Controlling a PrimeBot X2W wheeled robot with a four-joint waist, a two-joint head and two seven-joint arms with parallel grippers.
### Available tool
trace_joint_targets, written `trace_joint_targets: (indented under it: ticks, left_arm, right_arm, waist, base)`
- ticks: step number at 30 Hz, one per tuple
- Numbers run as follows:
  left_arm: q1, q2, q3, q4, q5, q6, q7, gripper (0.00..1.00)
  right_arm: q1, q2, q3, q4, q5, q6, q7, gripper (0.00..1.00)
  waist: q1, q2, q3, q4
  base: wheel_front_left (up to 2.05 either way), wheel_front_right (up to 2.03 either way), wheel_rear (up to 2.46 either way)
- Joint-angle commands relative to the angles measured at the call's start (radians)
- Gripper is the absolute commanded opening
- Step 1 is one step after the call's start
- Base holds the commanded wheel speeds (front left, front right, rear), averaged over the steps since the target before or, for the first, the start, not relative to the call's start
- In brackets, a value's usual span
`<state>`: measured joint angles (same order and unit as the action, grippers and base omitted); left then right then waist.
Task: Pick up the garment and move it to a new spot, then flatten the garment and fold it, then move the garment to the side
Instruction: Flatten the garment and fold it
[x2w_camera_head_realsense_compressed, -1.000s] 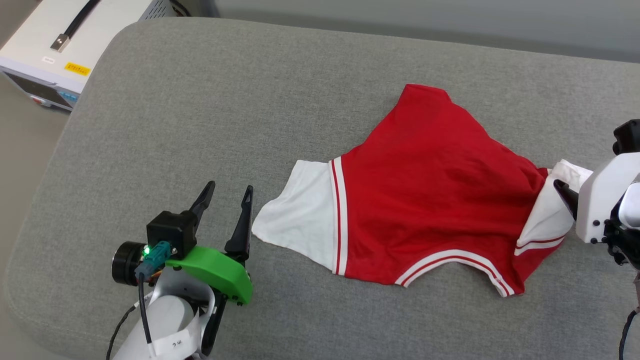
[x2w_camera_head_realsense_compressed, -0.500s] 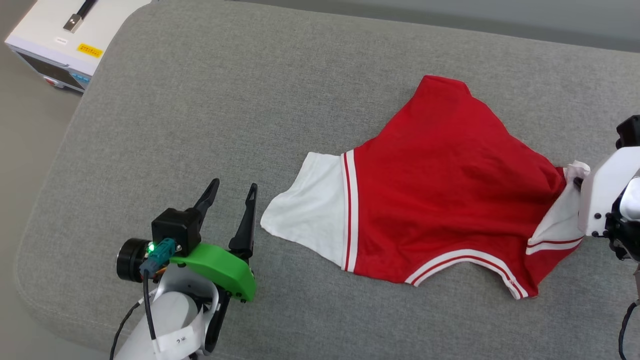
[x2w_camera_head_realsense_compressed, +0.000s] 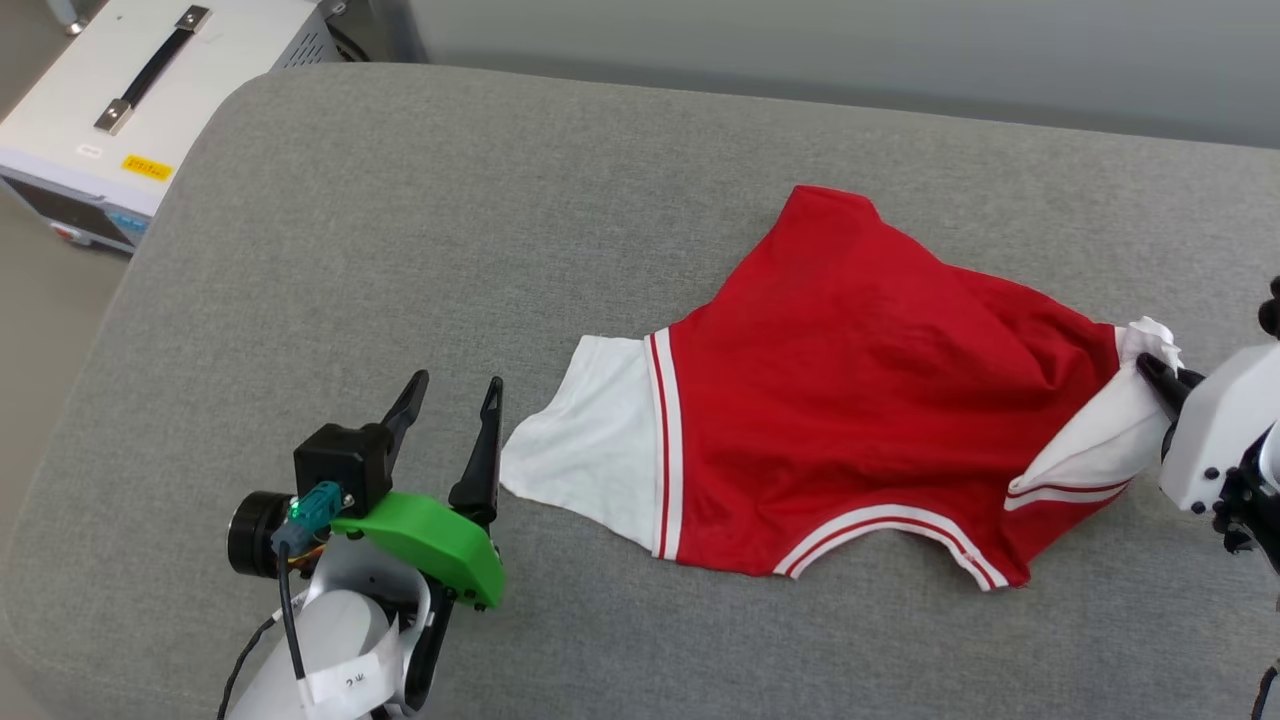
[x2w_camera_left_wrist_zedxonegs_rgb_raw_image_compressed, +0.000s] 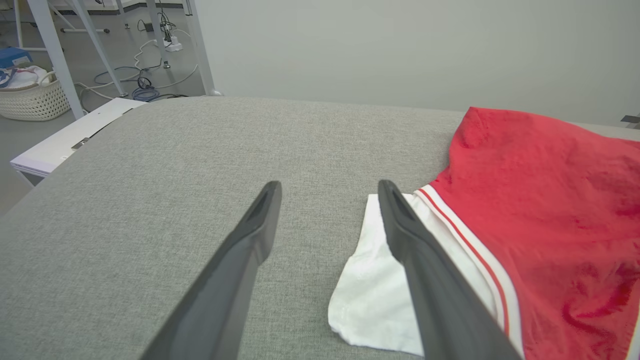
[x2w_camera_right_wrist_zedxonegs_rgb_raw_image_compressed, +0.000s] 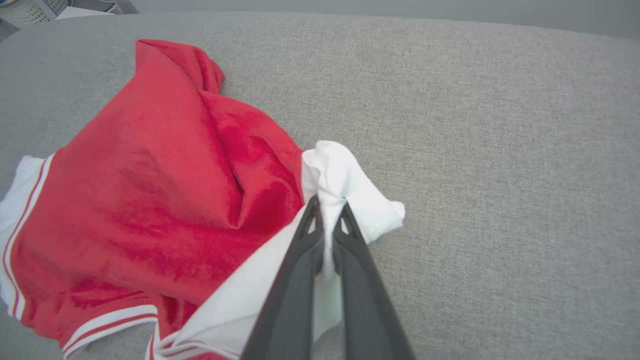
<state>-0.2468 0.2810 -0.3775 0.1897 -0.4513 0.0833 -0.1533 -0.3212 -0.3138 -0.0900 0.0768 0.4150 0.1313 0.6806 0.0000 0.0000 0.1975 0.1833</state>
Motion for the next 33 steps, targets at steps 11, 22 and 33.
trace_joint_targets:
  ticks: [11, 22, 33]
  left_arm:
    - [0.036, 0.022, 0.006, -0.010, -0.020, 0.016, 0.018, 1.00]
    - [0.052, 0.040, 0.008, -0.019, -0.030, 0.026, 0.035, 1.00]
    - [0.053, 0.039, -0.002, -0.027, -0.038, 0.027, 0.037, 1.00]
  right_arm:
    - [0.223, 0.017, -0.072, -0.077, 0.160, -0.001, -0.189, 0.21]
    - [0.335, 0.066, -0.184, 0.042, 0.072, -0.001, -0.238, 1.00]
    - [0.310, 0.072, -0.227, -0.053, -0.039, -0.001, -0.053, 1.00]
  waist:
    - [0.0000, 0.0000, -0.045, -0.080]
    - [0.0000, 0.0000, -0.061, -0.108]
    - [0.0000, 0.0000, -0.062, -0.106]
  base:
    - [0.00, 0.00, 0.00]
    - [0.00, 0.00, 0.00]
    - [0.00, 0.00, 0.00]
